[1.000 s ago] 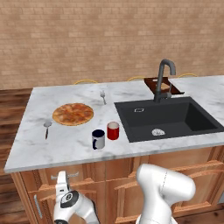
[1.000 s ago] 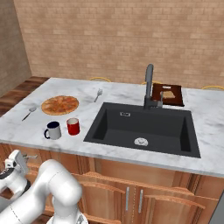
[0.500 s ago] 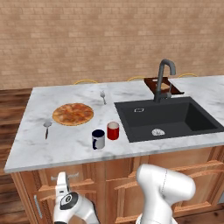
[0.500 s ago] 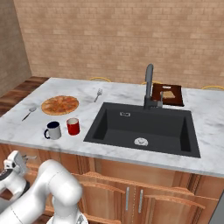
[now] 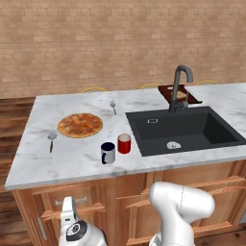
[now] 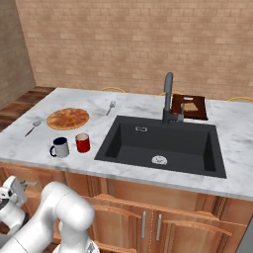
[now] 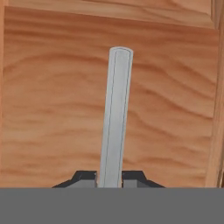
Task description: Take the pizza cutter from the drawer on the left and place it on the dining counter for cutting.
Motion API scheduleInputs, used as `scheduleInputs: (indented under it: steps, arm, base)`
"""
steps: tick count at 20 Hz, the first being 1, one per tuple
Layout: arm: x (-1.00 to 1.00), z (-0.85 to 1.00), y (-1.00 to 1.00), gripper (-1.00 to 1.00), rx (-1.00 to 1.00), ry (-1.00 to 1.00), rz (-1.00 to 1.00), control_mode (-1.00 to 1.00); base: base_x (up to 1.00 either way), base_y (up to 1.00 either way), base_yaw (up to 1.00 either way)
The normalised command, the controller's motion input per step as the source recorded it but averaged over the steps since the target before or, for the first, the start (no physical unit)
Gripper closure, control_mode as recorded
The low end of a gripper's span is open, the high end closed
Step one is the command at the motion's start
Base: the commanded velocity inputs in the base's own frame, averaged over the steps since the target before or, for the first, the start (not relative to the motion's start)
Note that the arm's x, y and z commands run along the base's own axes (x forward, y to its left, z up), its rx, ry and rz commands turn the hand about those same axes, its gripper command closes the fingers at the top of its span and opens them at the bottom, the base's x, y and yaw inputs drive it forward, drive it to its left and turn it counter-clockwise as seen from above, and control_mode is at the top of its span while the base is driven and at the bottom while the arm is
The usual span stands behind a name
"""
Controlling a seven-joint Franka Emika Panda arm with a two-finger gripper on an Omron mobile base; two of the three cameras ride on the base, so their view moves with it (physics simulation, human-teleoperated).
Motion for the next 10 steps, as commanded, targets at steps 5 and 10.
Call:
scheduleInputs:
  steps: [5, 10]
  arm:
    - [-0.45, 0.0, 0.0, 1.0, 0.0, 0.0, 0.0, -1.0]
    - [-0.64, 0.0, 0.0, 1.0, 0.0, 0.0, 0.0, -1.0]
  base:
    - [0.0, 0.0, 0.0]
    - [0.0, 0.0, 0.0]
